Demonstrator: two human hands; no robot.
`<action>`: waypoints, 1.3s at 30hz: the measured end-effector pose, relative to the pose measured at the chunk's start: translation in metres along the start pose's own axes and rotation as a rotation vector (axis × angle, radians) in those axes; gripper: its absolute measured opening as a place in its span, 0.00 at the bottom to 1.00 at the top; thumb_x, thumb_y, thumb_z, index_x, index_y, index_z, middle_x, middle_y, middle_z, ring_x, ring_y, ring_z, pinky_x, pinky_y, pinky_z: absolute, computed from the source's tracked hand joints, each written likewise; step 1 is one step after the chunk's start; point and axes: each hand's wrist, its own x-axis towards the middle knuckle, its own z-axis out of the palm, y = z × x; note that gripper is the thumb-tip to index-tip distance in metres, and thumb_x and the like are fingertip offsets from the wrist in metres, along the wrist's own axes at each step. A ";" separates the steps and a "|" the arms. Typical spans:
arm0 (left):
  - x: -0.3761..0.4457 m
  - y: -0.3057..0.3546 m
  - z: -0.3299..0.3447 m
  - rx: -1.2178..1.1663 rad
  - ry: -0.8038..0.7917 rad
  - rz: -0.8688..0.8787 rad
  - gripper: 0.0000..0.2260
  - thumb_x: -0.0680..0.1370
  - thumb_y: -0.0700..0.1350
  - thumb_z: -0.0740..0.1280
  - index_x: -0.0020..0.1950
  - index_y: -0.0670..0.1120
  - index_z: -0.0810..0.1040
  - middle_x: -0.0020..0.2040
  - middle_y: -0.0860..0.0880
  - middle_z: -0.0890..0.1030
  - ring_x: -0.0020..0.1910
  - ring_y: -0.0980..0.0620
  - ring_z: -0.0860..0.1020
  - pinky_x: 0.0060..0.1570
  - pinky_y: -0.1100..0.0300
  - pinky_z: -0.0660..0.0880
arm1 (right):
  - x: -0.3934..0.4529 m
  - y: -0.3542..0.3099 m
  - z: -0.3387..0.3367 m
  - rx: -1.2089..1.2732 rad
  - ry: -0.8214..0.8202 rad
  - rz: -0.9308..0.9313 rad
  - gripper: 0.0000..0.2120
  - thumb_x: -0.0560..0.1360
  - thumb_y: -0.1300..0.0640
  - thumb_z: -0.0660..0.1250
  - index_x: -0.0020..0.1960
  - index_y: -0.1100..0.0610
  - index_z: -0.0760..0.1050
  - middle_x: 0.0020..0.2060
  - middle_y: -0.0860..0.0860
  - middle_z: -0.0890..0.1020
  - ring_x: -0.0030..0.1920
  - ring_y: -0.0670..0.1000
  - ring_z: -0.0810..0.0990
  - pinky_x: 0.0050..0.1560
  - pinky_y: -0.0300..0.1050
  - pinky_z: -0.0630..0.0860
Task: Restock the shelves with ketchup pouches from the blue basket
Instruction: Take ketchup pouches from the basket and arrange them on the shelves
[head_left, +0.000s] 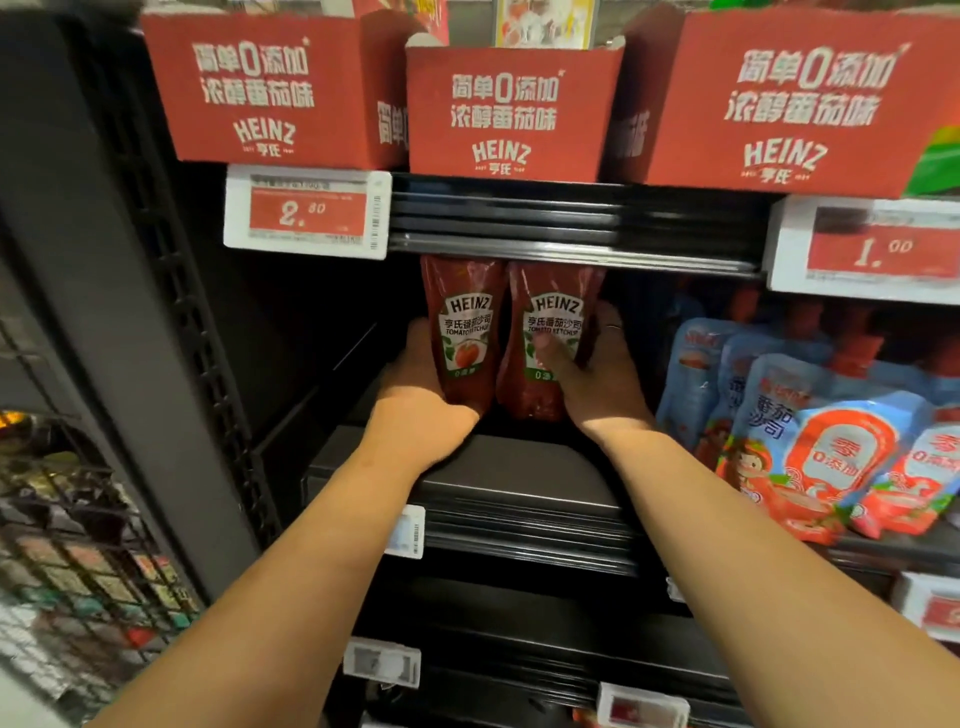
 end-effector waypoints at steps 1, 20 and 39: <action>0.002 -0.001 0.001 0.034 -0.024 -0.012 0.33 0.69 0.46 0.77 0.68 0.58 0.64 0.55 0.54 0.80 0.51 0.52 0.80 0.49 0.61 0.74 | 0.001 0.001 -0.002 -0.018 0.032 -0.016 0.25 0.76 0.52 0.74 0.68 0.45 0.65 0.53 0.40 0.81 0.51 0.34 0.81 0.50 0.32 0.78; 0.076 -0.020 0.032 0.043 -0.058 -0.058 0.29 0.75 0.51 0.75 0.72 0.53 0.66 0.62 0.47 0.80 0.59 0.46 0.79 0.54 0.61 0.70 | 0.012 -0.001 0.020 -0.538 0.143 0.022 0.59 0.66 0.45 0.79 0.82 0.52 0.42 0.71 0.60 0.69 0.69 0.61 0.73 0.68 0.50 0.72; 0.084 -0.030 0.037 0.007 0.064 -0.058 0.32 0.74 0.46 0.75 0.74 0.52 0.64 0.67 0.46 0.75 0.65 0.45 0.76 0.55 0.58 0.69 | 0.118 0.050 0.050 -0.804 0.223 0.278 0.45 0.80 0.37 0.60 0.82 0.54 0.36 0.73 0.65 0.67 0.70 0.66 0.70 0.68 0.59 0.69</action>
